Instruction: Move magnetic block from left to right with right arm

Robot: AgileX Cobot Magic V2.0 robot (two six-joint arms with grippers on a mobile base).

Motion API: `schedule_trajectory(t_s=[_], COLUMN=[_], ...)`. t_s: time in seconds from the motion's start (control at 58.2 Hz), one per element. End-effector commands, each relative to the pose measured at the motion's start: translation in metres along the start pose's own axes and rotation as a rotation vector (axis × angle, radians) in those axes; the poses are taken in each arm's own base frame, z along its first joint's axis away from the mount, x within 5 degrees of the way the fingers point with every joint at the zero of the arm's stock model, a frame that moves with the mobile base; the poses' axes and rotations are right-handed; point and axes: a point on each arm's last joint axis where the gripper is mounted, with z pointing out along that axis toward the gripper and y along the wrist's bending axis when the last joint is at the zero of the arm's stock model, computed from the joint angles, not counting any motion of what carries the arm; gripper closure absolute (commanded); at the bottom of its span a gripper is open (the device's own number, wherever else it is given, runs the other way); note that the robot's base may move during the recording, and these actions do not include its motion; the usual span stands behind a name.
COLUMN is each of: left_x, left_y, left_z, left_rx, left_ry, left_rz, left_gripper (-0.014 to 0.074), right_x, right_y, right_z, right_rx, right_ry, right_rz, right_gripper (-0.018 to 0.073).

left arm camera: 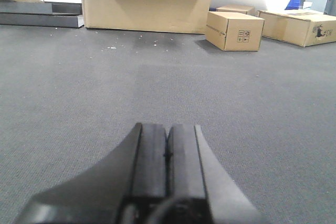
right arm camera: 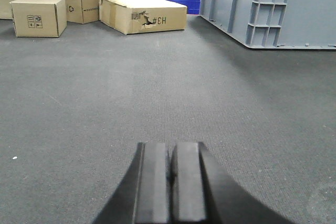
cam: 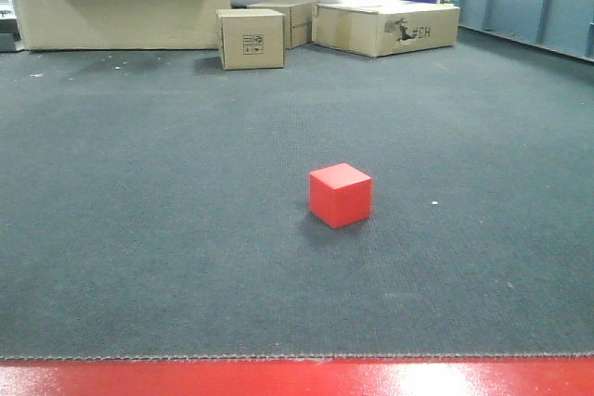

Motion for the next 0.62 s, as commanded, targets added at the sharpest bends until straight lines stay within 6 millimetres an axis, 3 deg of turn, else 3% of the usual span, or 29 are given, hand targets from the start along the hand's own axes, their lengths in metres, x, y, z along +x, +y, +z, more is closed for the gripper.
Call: schedule_trajectory(t_s=[0.0, 0.601], left_x=[-0.005, -0.005], left_y=[0.0005, 0.0005], left_z=[-0.001, -0.001], left_rx=[-0.004, -0.004], left_ry=[-0.086, -0.086], left_rz=[-0.011, -0.011], left_gripper=[0.0722, 0.0722], right_x=[-0.0072, -0.0072], right_y=[-0.0002, -0.0002], right_z=[-0.0019, -0.0019], right_rx=[0.005, 0.005], right_ry=[-0.101, -0.101], right_rz=[-0.004, -0.004], right_gripper=[0.0498, 0.0498])
